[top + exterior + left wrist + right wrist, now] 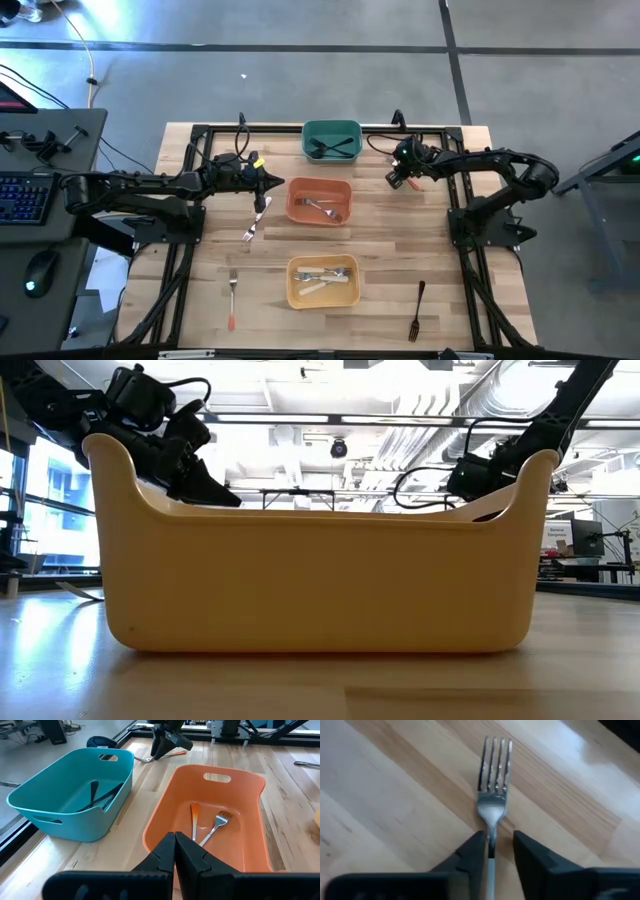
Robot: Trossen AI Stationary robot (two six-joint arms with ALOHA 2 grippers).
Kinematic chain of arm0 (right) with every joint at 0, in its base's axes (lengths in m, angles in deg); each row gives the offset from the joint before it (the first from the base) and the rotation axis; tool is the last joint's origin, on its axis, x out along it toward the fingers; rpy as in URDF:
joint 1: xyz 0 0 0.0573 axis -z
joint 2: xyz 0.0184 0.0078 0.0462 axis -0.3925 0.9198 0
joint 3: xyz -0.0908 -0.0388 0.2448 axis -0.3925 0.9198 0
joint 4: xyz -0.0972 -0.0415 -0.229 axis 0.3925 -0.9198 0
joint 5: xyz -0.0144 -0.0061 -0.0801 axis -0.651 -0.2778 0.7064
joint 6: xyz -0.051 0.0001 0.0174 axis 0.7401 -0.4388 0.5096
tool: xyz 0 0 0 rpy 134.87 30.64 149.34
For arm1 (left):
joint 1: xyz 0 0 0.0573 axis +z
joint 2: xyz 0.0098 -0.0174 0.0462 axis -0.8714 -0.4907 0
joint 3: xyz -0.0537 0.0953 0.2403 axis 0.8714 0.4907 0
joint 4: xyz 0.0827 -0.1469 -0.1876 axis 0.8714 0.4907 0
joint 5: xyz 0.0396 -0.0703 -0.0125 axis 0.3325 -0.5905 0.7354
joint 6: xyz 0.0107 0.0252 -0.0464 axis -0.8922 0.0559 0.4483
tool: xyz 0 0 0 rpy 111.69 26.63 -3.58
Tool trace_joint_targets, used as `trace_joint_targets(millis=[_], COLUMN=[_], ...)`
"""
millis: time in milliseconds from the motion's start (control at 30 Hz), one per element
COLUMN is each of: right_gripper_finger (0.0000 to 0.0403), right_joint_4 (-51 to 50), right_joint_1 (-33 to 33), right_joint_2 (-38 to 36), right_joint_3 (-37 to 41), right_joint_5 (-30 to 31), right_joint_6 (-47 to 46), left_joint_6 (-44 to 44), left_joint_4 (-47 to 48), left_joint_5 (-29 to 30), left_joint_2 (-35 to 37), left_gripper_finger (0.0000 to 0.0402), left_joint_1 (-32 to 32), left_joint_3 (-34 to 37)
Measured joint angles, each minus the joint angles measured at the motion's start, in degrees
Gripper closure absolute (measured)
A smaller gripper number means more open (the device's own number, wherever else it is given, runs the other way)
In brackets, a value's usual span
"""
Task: Sort silverware by color (type)
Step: Put the orange fork into the orange bin
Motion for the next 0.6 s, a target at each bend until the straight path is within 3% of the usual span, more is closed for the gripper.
trace_joint_targets(millis=[167, 467, 600], right_gripper_finger=[0.0391, 0.0399, 0.0402], right_joint_4=[-0.1, -1.8, -4.5], right_joint_1=[-0.4, -8.8, -14.7], right_joint_2=[0.0, -0.2, -3.1], right_joint_3=[0.0, 0.1, 0.3], right_joint_5=[-2.9, 3.9, 3.6], right_joint_6=[0.2, -1.7, -3.8], left_joint_6=[0.0, -0.5, -0.5], left_joint_4=[0.2, 0.2, 0.2], left_joint_5=[0.0, 0.0, 0.0], left_joint_2=[0.0, 0.0, 0.0], left_gripper_finger=[0.0401, 0.0401, 0.0401], left_joint_1=[0.0, 0.0, 0.0], left_joint_3=[0.0, 0.0, 0.0])
